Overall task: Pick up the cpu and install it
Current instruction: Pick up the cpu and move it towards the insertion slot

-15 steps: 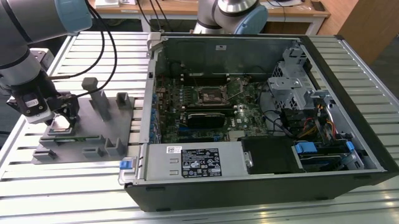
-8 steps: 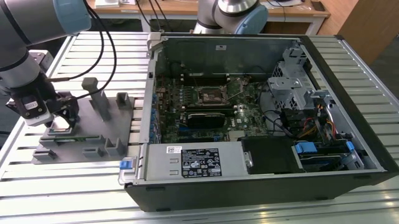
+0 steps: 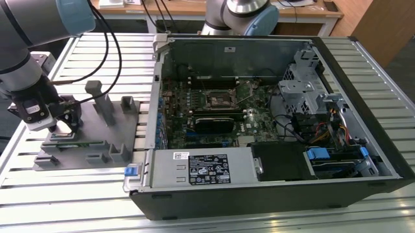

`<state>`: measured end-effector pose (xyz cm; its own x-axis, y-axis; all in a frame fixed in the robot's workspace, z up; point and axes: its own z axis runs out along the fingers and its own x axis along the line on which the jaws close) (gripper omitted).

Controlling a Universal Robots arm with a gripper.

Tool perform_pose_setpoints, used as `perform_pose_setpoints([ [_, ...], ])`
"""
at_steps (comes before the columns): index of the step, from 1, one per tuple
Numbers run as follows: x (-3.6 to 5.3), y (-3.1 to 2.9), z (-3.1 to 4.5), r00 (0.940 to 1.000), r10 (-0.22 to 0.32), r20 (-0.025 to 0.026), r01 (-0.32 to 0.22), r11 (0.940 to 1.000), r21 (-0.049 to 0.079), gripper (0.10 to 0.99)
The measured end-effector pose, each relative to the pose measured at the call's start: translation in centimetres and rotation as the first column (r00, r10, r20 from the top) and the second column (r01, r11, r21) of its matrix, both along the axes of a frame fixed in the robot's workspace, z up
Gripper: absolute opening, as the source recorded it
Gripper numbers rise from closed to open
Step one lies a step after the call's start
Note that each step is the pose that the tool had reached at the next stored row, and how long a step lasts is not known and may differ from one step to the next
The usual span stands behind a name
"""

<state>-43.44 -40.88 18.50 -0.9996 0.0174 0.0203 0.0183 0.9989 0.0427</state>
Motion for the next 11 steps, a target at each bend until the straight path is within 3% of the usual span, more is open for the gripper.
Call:
perform_pose_setpoints([
  [9, 0.00, 0.00, -0.16, 1.0000, 0.000, -0.0001, 0.000, 1.0000, 0.000, 0.553],
  [10, 0.00, 0.00, -0.16, 1.0000, 0.000, -0.0002, 0.000, 1.0000, 0.000, 0.616],
  [11, -0.01, -0.01, -0.16, 1.0000, 0.000, 0.0004, 0.000, 1.0000, 0.000, 0.616],
])
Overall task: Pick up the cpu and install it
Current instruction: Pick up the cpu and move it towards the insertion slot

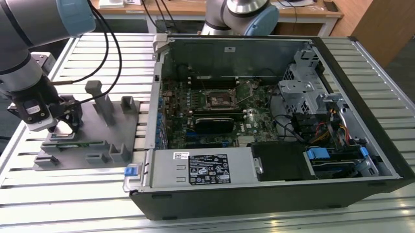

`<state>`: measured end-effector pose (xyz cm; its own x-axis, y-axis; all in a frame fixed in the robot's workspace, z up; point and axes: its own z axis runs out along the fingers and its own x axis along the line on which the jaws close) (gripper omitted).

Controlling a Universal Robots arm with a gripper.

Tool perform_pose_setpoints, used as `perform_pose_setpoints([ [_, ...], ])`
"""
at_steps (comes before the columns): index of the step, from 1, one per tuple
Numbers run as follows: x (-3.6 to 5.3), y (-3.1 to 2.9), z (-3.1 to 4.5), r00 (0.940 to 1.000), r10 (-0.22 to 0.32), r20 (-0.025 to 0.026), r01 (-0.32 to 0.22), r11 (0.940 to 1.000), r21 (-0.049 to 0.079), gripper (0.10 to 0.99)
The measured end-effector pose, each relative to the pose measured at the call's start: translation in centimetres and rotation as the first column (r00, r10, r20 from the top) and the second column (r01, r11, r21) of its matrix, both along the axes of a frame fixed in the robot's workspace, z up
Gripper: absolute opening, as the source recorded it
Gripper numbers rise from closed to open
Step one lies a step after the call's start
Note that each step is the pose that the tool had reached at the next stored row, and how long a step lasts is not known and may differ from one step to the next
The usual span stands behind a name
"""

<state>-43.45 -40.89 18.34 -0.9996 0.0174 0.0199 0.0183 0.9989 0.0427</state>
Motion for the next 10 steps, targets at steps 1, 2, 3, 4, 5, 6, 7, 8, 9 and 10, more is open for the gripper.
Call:
perform_pose_setpoints([
  [1, -0.03, 0.00, 0.00, 1.0000, 0.000, 0.0016, 0.000, 1.0000, 0.000, 0.616],
  [2, -0.06, 0.00, 0.00, 1.0000, 0.000, 0.0031, 0.000, 1.0000, 0.000, 0.616],
  [3, -0.09, 0.00, 0.01, 1.0000, 0.000, 0.0040, 0.000, 1.0000, 0.000, 0.616],
  [4, -0.14, 0.00, 0.00, 1.0000, 0.000, 0.0056, 0.000, 1.0000, 0.000, 0.616],
  [5, -0.17, 0.00, 0.01, 1.0000, 0.000, 0.0068, 0.000, 1.0000, 0.000, 0.616],
  [6, -0.19, 0.00, 0.02, 1.0000, 0.000, 0.0075, 0.000, 1.0000, 0.000, 0.616],
  [7, -0.19, 0.00, 0.01, 1.0000, 0.000, 0.0078, 0.000, 1.0000, 0.000, 0.616],
  [8, -0.20, 0.01, 0.01, 1.0000, 0.000, 0.0079, 0.000, 1.0000, 0.000, 0.616],
  [9, -0.20, 0.01, 0.00, 1.0000, 0.000, 0.0080, 0.000, 1.0000, 0.000, 0.616],
  [10, -0.20, 0.00, -0.01, 1.0000, 0.000, 0.0080, 0.000, 1.0000, 0.000, 0.616],
])
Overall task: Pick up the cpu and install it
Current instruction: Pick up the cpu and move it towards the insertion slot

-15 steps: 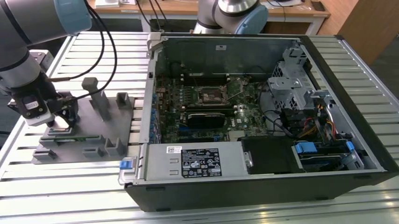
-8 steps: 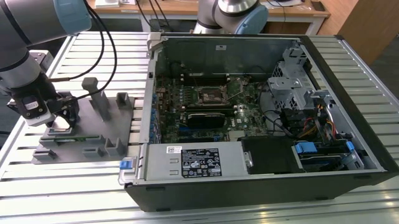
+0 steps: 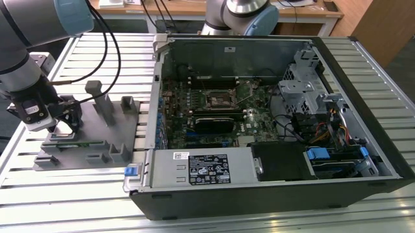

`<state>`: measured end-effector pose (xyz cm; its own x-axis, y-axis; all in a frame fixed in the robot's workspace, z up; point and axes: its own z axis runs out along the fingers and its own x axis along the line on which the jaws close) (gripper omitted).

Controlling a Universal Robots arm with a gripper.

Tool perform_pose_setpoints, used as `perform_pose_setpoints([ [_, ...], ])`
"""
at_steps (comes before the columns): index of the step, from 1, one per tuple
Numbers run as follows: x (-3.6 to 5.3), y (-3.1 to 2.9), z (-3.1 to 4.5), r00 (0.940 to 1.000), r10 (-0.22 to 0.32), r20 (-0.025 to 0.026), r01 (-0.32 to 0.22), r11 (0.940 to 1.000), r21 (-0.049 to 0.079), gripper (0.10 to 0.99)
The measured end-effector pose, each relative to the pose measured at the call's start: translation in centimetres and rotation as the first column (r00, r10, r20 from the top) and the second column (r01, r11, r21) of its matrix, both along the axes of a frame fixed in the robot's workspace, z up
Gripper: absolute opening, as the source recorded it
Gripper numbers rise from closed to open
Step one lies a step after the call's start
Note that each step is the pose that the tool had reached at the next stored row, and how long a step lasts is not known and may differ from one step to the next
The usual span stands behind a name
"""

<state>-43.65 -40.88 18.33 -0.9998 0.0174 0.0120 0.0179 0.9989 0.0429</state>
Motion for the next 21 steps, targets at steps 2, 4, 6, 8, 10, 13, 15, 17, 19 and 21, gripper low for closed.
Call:
perform_pose_setpoints([
  [2, -0.01, 0.00, -0.05, 1.0000, 0.000, -0.0001, 0.000, 1.0000, 0.000, 0.600],
  [4, 0.00, 0.00, -0.02, 1.0000, 0.000, -0.0001, 0.000, 1.0000, 0.000, 0.541],
  [6, -0.01, 0.00, 0.32, 1.0000, 0.000, -0.0001, 0.000, 1.0000, 0.000, 0.541],
  [8, 0.00, 0.00, 0.97, 1.0000, 0.000, -0.0001, 0.000, 1.0000, 0.000, 0.541],
  [10, -0.01, 0.00, 1.78, 1.0000, 0.000, 0.0000, 0.000, 1.0000, 0.001, 0.541],
  [13, 0.00, 0.00, 3.14, 1.0000, 0.000, 0.0001, 0.000, 1.0000, 0.001, 0.541],
  [15, -0.01, 0.00, 4.09, 1.0000, 0.000, 0.0000, 0.000, 1.0000, 0.001, 0.541],
  [17, 0.00, 0.00, 4.98, 1.0000, 0.000, 0.0000, 0.000, 1.0000, 0.001, 0.541],
  [19, -0.01, 0.00, 5.89, 1.0000, 0.000, -0.0001, 0.000, 1.0000, 0.001, 0.541],
  [21, -0.01, 0.00, 6.83, 1.0000, 0.000, 0.0000, 0.000, 1.0000, 0.001, 0.541],
])
